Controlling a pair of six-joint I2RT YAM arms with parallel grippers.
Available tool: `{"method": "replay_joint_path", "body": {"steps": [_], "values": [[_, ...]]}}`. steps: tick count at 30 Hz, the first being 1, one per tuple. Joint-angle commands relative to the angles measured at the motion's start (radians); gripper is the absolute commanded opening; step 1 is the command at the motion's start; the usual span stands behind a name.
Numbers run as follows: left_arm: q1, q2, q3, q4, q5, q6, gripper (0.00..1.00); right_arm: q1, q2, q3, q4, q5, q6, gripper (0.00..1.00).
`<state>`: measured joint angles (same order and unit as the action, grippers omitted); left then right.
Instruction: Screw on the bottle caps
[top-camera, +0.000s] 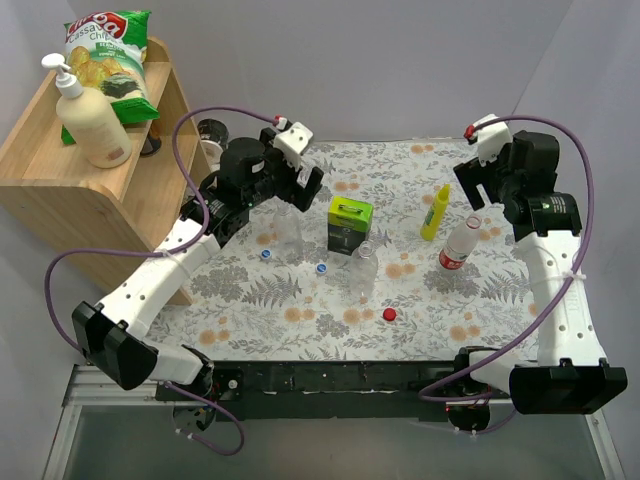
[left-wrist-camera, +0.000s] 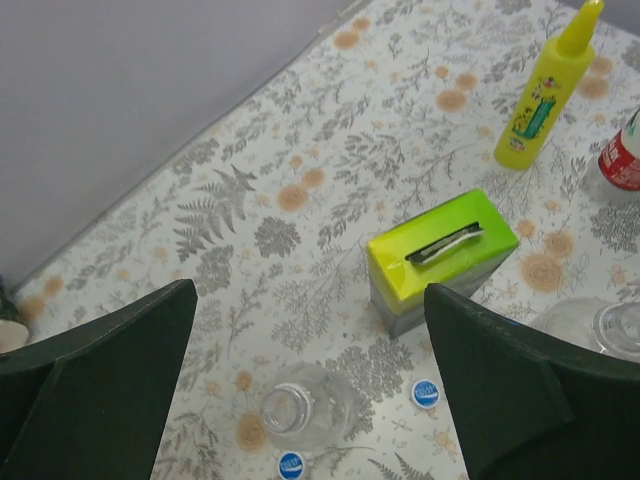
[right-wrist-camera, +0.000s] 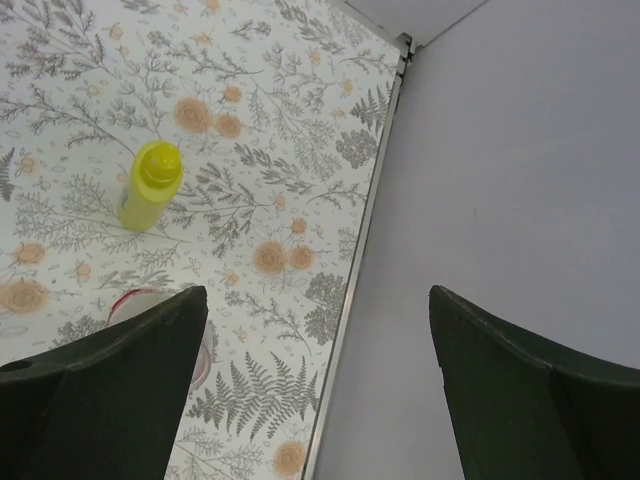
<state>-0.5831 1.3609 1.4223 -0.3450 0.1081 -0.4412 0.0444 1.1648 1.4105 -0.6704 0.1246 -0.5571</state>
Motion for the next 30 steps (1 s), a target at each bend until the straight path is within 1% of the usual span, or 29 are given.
{"method": "replay_joint_path", "body": {"steps": [1,2,3,4,5,6,7,8,10,11,14,15,17,24,30], "values": [[0.0,-0.078,-0.081,0.003,-0.001,-0.083,0.98,0.0,0.041,0.105,-0.104,-0.087,-0.024,0.98],[0.0,-0.088,-0.12,0.001,0.007,-0.102,0.98,0.0,0.042,0.146,-0.168,-0.249,-0.042,0.98],[0.002,-0.101,-0.132,0.001,0.018,-0.114,0.98,0.0,0.045,0.171,-0.214,-0.36,-0.084,0.98],[0.005,-0.108,-0.143,-0.005,0.053,-0.126,0.98,0.0,0.045,0.195,-0.277,-0.607,-0.139,0.93],[0.006,-0.114,-0.164,-0.009,0.071,-0.131,0.98,0.008,0.044,0.208,-0.35,-0.711,-0.233,0.9],[0.009,-0.124,-0.177,-0.008,0.09,-0.136,0.98,0.03,0.044,0.2,-0.356,-0.77,-0.228,0.88],[0.012,-0.137,-0.187,-0.009,0.123,-0.139,0.98,0.07,0.055,0.193,-0.347,-0.775,-0.195,0.87],[0.014,-0.143,-0.195,-0.009,0.143,-0.143,0.98,0.172,0.068,0.189,-0.348,-0.766,-0.155,0.86],[0.022,-0.163,-0.221,-0.008,0.183,-0.163,0.98,0.274,0.119,0.199,-0.418,-0.766,-0.174,0.81],[0.028,-0.169,-0.227,-0.009,0.205,-0.174,0.98,0.354,0.131,0.199,-0.437,-0.769,-0.182,0.81],[0.054,-0.204,-0.249,-0.019,0.272,-0.168,0.98,0.448,0.138,0.153,-0.399,-0.77,-0.178,0.81],[0.061,-0.215,-0.256,-0.022,0.287,-0.166,0.98,0.468,0.138,0.119,-0.367,-0.758,-0.179,0.81],[0.097,-0.23,-0.261,-0.028,0.329,-0.169,0.98,0.508,0.159,0.11,-0.365,-0.731,-0.201,0.82],[0.21,-0.27,-0.27,-0.038,0.459,-0.185,0.98,0.549,0.254,0.124,-0.396,-0.704,-0.254,0.76],[0.252,-0.29,-0.284,-0.051,0.472,-0.179,0.98,0.558,0.282,0.094,-0.382,-0.669,-0.256,0.68]]}}
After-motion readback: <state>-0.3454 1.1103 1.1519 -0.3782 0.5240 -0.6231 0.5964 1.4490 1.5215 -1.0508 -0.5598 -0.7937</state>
